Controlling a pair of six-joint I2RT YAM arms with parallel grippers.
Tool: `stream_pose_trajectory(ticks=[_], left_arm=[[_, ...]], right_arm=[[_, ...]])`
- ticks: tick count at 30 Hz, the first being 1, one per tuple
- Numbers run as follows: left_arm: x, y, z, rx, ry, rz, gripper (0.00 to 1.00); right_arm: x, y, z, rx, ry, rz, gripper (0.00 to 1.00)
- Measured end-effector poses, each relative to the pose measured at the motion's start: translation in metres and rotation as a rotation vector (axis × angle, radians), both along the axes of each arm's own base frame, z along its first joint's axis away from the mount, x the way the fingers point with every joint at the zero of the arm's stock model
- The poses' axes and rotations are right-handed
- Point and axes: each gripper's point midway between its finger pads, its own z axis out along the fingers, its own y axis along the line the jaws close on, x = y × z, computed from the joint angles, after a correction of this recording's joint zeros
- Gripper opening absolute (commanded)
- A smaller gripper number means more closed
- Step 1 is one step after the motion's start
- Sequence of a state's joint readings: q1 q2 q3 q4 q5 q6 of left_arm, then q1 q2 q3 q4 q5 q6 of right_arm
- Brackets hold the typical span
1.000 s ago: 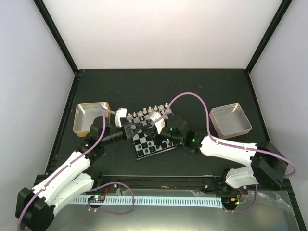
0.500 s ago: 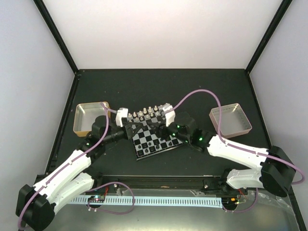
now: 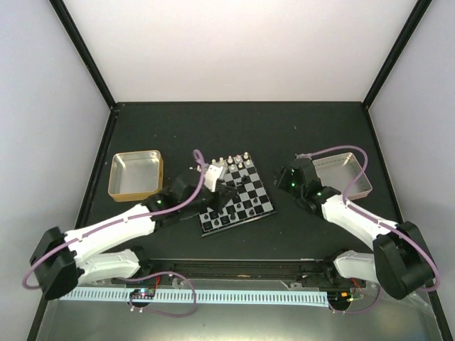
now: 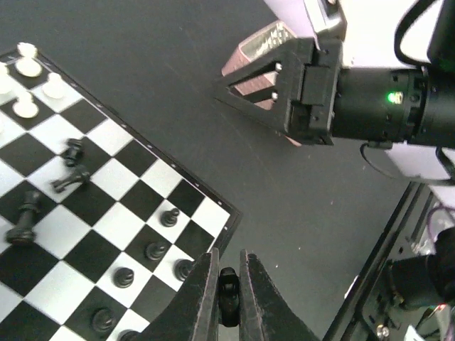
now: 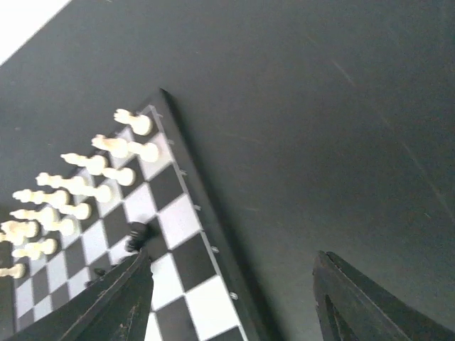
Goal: Set up the chess pieces on the board
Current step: Place the chess piece on the chessboard.
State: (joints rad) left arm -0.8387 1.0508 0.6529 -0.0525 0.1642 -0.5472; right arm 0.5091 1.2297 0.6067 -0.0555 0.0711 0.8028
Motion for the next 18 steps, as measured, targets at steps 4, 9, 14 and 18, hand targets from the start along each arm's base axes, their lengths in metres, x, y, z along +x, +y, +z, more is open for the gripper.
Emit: stream_pose_trajectory(ticks=[4, 9, 14, 18], left_arm=[[-0.006, -0.032, -0.015, 0.103, -0.014, -0.066, 0.02], [-0.009, -0.077, -0.032, 0.221, -0.043, -0.147, 0.01], [-0.013, -0.098, -0.06, 0.301, -0.043, -0.193, 0.02], [-0.014, -0.099, -0.094, 0.381, -0.014, -0.2, 0.02]], right_arm=[[-0.008, -0.014, -0.021, 0.024, 0.072, -0.054, 0.62], [-0.009, -0.017, -0.024, 0.048, 0.093, -0.072, 0.62], [-0.007, -0.021, -0.025, 0.057, 0.1, -0.087, 0.62], [-0.006, -0.024, -0.026, 0.057, 0.102, -0.097, 0.62]])
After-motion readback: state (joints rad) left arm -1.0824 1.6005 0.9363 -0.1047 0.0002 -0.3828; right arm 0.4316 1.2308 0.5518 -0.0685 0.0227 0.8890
